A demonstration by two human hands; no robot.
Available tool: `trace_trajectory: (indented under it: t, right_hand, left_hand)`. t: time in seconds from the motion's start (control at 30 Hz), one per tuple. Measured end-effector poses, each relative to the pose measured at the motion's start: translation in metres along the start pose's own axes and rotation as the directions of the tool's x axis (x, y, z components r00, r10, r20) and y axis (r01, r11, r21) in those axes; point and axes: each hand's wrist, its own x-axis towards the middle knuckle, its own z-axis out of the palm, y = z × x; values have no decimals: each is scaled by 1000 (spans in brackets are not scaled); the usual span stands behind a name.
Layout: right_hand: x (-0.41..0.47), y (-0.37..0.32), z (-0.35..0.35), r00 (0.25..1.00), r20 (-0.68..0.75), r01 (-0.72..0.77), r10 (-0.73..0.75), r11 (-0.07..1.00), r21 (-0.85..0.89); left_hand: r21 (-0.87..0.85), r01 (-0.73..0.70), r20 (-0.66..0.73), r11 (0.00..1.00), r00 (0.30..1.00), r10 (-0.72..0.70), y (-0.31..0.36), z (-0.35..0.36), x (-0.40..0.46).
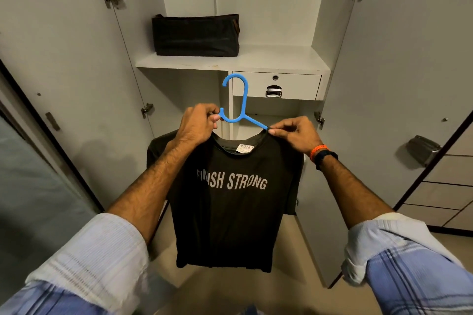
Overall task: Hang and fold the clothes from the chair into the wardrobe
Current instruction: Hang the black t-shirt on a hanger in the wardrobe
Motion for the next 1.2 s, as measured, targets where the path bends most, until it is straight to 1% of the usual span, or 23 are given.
trace_trajectory:
  t: [0.07,0.17,0.23,0.27,0.37,0.43,0.47,0.57,0.63,0.7,0.83,0.97,1.0,1.1,1.13,1.2]
  right_hand:
    - [3,-4,1,999,-34,3,-2,999,33]
    - [13,-17,5,988,-154,42,-25,993,111]
    - [20,-28,8,979,-199,63,-35,989,133]
    - [24,-31,10,980,-193,61,-38,992,114]
    - [26,-36,12,984,-175,25,-31,999,-38]
    - [24,-37,12,980,-195,36,-44,998,-42]
    - [21,-39,12,982,-176,62,-68,997,-40]
    - [19,-50,17,986,-29,157,-162,980,-124]
    - [20,-53,21,984,14,177,-177,972,-155]
    - [23,-51,23,985,-14,169,-173,976,-141]
    - [23,-44,21,988,-61,138,-140,990,-33]
    - [22,-37,15,991,-71,111,-110,994,15]
    - [22,-36,15,991,-71,113,-112,993,20]
    - [21,-37,16,990,-78,120,-117,992,38]
    - [21,-38,17,990,-79,120,-117,992,36]
    - [20,-39,17,990,-65,126,-125,992,16]
  left_hand:
    - [12,1,-2,1000,1000,-1,-3,-2,0]
    - [44,15,39,999,999,-17,-3,-2,0]
    - [55,12,38,998,999,-14,-1,2,-1]
    - [37,13,9,999,1000,-14,0,3,-1]
    - [-40,44,-74,998,996,-47,3,4,-2]
    - [-61,51,-77,997,995,-55,3,3,0]
    - [-65,54,-76,996,995,-59,3,3,1]
    - [-78,55,-70,995,996,-61,4,4,3]
    - [-93,51,-61,994,997,-57,7,7,4]
    - [-116,38,-42,992,998,-43,9,8,5]
    - [-148,9,12,989,1000,-8,1,-1,5]
    - [-91,73,94,993,993,-65,-12,-7,3]
    - [-65,79,91,995,993,-73,-13,-6,3]
    - [-14,74,-5,997,997,-74,-12,-3,2]
    - [-3,62,-16,998,998,-62,-10,-1,1]
    - [15,11,10,1000,1000,-12,-6,2,-1]
